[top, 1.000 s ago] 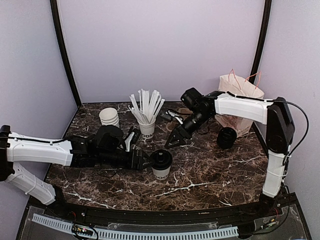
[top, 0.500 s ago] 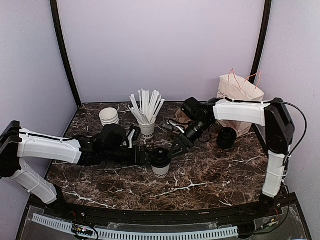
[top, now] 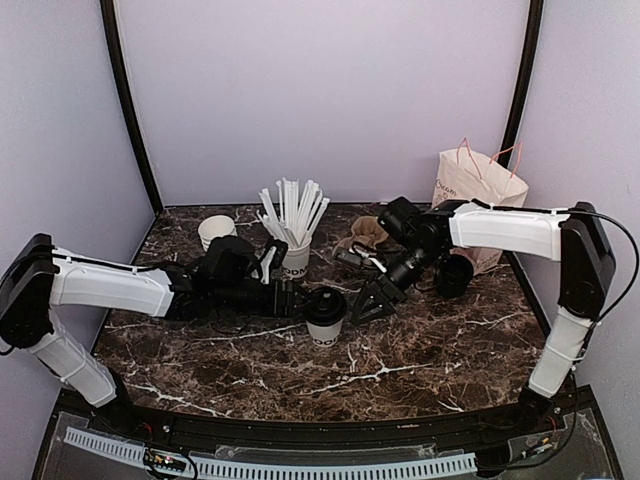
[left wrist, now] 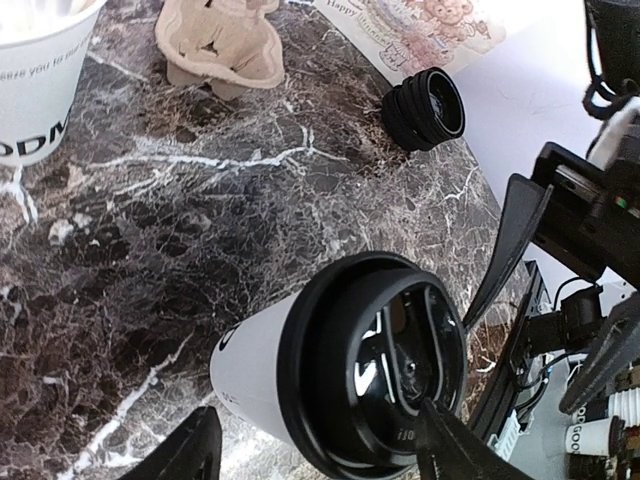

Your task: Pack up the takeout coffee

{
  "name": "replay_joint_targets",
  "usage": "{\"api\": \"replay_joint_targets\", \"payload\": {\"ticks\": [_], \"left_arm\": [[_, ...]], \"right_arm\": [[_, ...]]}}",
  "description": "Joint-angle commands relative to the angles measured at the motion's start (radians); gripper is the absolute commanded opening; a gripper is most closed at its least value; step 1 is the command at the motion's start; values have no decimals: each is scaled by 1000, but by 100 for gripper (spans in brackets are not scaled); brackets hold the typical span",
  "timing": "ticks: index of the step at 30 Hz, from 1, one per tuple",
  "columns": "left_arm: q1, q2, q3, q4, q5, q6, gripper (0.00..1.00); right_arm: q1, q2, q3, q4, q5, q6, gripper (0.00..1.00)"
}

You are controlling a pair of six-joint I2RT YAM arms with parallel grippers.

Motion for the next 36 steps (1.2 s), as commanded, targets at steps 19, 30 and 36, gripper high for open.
{"api": "replay_joint_targets", "payload": {"ticks": [19, 30, 36], "left_arm": [[5, -18, 46, 3, -43, -55, 75], [17, 158, 121, 90, 107, -43, 66], [27, 232, 123, 195, 260, 3, 58]], "right_arm": [[-78, 171, 193, 136, 109, 219, 43], [-78, 169, 136, 151, 26, 228, 43], [-81, 130, 65, 170, 26, 232, 43]]}}
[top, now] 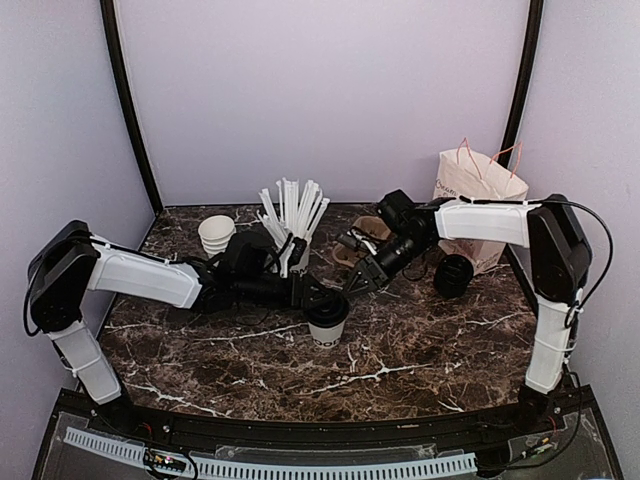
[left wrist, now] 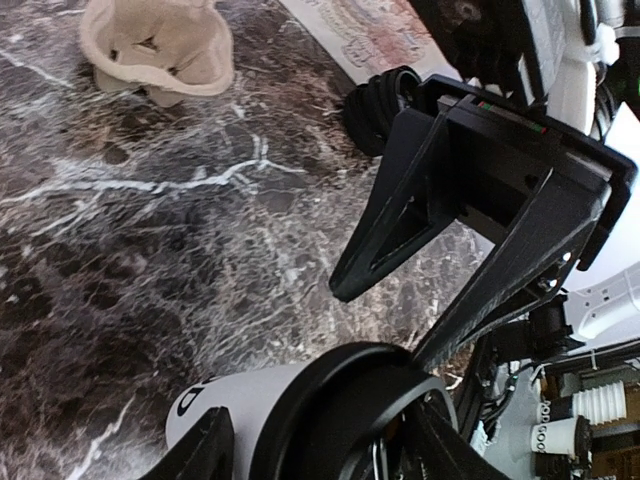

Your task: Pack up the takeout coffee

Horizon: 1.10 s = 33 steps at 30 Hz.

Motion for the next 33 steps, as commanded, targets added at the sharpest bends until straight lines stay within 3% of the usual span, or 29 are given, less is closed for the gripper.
{"api": "replay_joint_targets", "payload": {"ticks": [1, 13, 24, 33], "left_arm": [[8, 62, 16, 83, 142, 45, 57], [8, 141, 28, 119, 219, 49, 52], [13, 181, -26, -3, 101, -16, 46], [12, 179, -133, 30, 99, -37, 45]], "right_arm": [[1, -44, -54, 21, -9, 7, 43], [-14, -34, -99, 59, 13, 74, 41], [3, 115, -142, 36, 270, 135, 29], [47, 121, -159, 36, 307, 114, 26]]}}
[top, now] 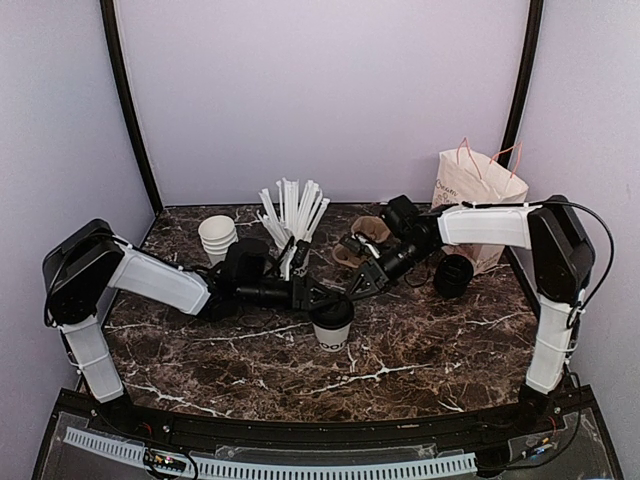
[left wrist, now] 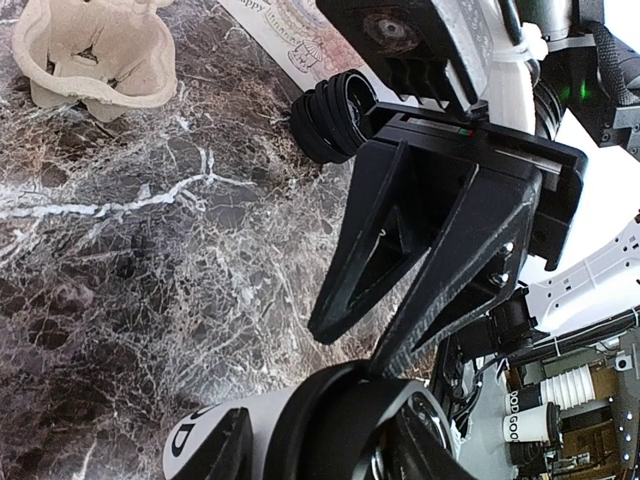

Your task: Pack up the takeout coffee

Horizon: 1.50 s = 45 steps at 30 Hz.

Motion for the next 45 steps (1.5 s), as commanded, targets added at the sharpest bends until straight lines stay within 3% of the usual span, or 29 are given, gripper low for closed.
{"api": "replay_joint_targets", "payload": {"ticks": [1, 9, 17, 25, 31, 38, 45], "left_arm": [[-14, 56, -95, -207, -31, -2, 45], [-14, -62, -11, -187, -26, 107, 50], [-14, -136, 59, -252, -48, 147, 58], [-14, -253, 49, -305, -88, 183, 67], [-14, -319, 56, -363, -125, 231, 69], [-14, -238, 99, -385, -156, 251, 66], [-14, -163, 75, -314, -92, 223, 58]], "right_arm": [[64, 114, -70, -30, 283, -34, 26], [56, -47, 4, -73, 161, -130, 35], [25, -171, 14, -114, 156, -191, 53], [30, -246, -33, -117, 113, -263, 59], [106, -341, -72, -99, 321, -350, 60], [245, -389, -73, -70, 650, -487, 58], [377, -340, -26, -96, 752, -598, 48]]}}
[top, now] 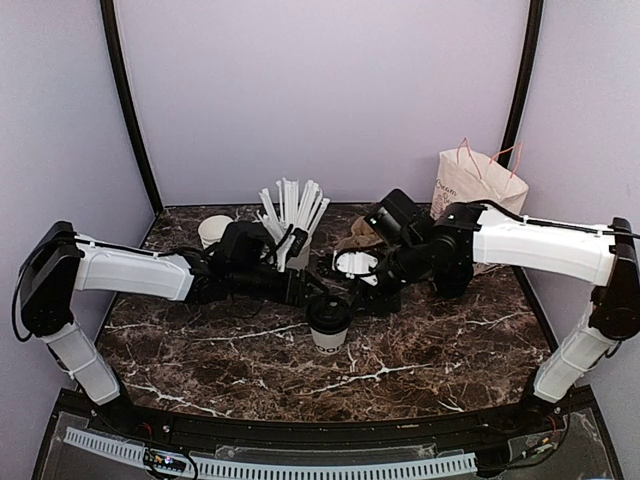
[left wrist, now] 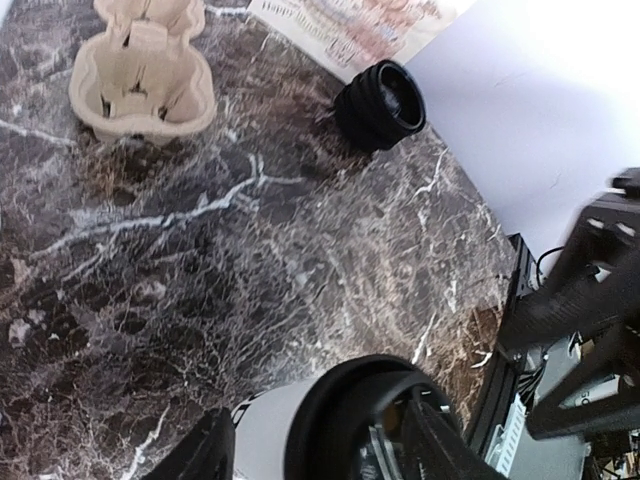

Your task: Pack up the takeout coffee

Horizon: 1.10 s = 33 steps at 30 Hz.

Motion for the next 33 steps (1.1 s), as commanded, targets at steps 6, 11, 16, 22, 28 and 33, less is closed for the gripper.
{"api": "replay_joint_targets", "payload": {"ticks": [6, 11, 16, 22, 28, 33], "left_arm": [[-4, 7, -105, 101, 65, -69, 53], [-4, 7, -140, 130, 57, -95, 50], [-4, 9, -156, 143, 55, -111, 48], [-4, 9, -174, 152, 56, -118, 47], [-4, 16, -175, 149, 57, -120, 47], [-4, 20, -177, 147, 59, -122, 46]], "right_arm": [[139, 60, 26, 18, 169, -119, 39], [187, 82, 46, 15, 210, -139, 34], [226, 69, 57, -2, 210, -160, 25], [239, 71, 34, -4, 208, -166, 16], [240, 90, 32, 14, 210, -163, 11], [240, 107, 29, 20, 204, -158, 11]]}}
